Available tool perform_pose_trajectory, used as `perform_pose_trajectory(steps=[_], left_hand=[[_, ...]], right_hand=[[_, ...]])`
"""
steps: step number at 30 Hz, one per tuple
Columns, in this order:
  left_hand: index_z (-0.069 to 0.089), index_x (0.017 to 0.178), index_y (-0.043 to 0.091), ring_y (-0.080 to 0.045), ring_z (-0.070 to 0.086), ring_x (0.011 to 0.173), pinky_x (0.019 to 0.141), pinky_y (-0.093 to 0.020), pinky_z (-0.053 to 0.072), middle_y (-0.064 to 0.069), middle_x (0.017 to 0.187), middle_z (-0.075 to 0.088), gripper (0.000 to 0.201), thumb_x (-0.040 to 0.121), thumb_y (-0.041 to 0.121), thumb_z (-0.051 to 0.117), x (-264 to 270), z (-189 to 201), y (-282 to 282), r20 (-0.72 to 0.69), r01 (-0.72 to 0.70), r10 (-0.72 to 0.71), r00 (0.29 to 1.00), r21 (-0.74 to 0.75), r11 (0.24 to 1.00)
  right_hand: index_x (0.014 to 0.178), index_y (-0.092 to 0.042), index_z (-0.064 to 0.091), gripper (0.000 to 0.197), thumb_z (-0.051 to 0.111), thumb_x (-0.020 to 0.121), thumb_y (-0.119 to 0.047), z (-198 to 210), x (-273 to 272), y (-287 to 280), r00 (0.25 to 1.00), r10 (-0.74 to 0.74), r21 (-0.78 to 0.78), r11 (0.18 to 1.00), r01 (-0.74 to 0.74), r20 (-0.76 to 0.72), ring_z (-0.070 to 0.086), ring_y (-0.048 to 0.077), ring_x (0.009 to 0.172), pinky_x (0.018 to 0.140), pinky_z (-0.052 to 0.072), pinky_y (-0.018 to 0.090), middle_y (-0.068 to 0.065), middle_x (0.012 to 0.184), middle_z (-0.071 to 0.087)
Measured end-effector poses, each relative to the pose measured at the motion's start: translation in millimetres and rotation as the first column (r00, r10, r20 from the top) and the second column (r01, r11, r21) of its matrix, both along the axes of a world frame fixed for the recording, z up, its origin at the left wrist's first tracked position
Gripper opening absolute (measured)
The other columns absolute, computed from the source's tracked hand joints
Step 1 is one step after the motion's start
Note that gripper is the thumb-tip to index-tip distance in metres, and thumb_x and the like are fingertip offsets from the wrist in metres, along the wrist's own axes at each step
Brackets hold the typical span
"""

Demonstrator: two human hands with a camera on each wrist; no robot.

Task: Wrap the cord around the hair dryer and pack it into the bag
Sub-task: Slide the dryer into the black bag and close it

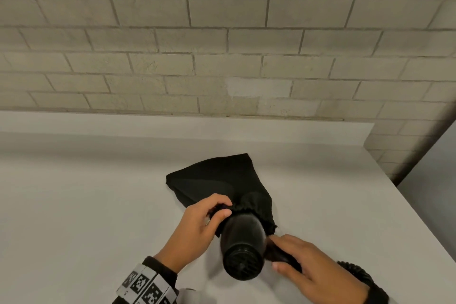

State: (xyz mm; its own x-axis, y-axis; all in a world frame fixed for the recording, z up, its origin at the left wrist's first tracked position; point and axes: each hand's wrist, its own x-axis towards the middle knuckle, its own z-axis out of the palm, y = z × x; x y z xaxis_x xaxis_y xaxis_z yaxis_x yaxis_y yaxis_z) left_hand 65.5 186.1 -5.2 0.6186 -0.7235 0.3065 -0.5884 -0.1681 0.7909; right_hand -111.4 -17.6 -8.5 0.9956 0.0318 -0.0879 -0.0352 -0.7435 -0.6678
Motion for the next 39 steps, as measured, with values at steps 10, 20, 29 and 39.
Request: perform_pose_trajectory(steps=[10, 20, 29, 39], left_hand=[[0.059, 0.106, 0.036, -0.002, 0.058, 0.103, 0.082, -0.009, 0.045, 0.023, 0.102, 0.060, 0.012, 0.096, 0.028, 0.057, -23, -1, -3, 0.141, -0.152, 0.154, 0.978, -0.026, 0.988], [0.046, 0.111, 0.040, 0.004, 0.054, 0.098, 0.085, -0.003, 0.043, 0.021, 0.114, 0.046, 0.025, 0.096, 0.027, 0.060, -41, -30, -23, 0.107, -0.233, 0.216, 0.971, 0.178, 0.956], [0.038, 0.116, 0.027, -0.010, 0.055, 0.093, 0.079, -0.013, 0.051, 0.009, 0.118, 0.036, 0.052, 0.082, 0.022, 0.078, -31, -32, -26, -0.075, -0.450, 0.467, 0.881, 0.172, 0.876], [0.049, 0.104, 0.019, -0.015, 0.054, 0.091, 0.071, -0.019, 0.042, 0.003, 0.098, 0.052, 0.031, 0.087, 0.030, 0.072, -35, -41, -30, -0.243, -0.524, 0.540, 0.806, 0.134, 0.841]], right_hand=[[0.123, -0.030, 0.048, 0.026, 0.044, 0.100, -0.041, -30, 32, 17, 0.953, -0.288, -0.114, 0.948, 0.298, 0.097, 0.053, 0.008, 0.094, 0.083, 0.047, 0.021, -0.011, 0.104, 0.053], [0.125, -0.017, 0.044, 0.038, 0.057, 0.094, -0.035, -45, 73, 46, 0.797, -0.600, -0.185, 0.777, 0.602, 0.070, 0.054, 0.020, 0.108, 0.092, 0.047, 0.028, 0.002, 0.119, 0.052], [0.135, -0.030, 0.035, 0.065, 0.058, 0.082, -0.061, -5, 15, 15, 0.869, -0.488, -0.354, 0.830, 0.431, -0.086, 0.044, 0.017, 0.118, 0.105, 0.037, 0.035, -0.006, 0.127, 0.046], [0.117, -0.051, 0.051, 0.058, 0.078, 0.066, -0.043, -27, -50, -28, 0.961, -0.245, 0.034, 0.967, 0.251, -0.132, 0.047, -0.014, 0.111, 0.100, 0.035, 0.008, -0.020, 0.119, 0.049]])
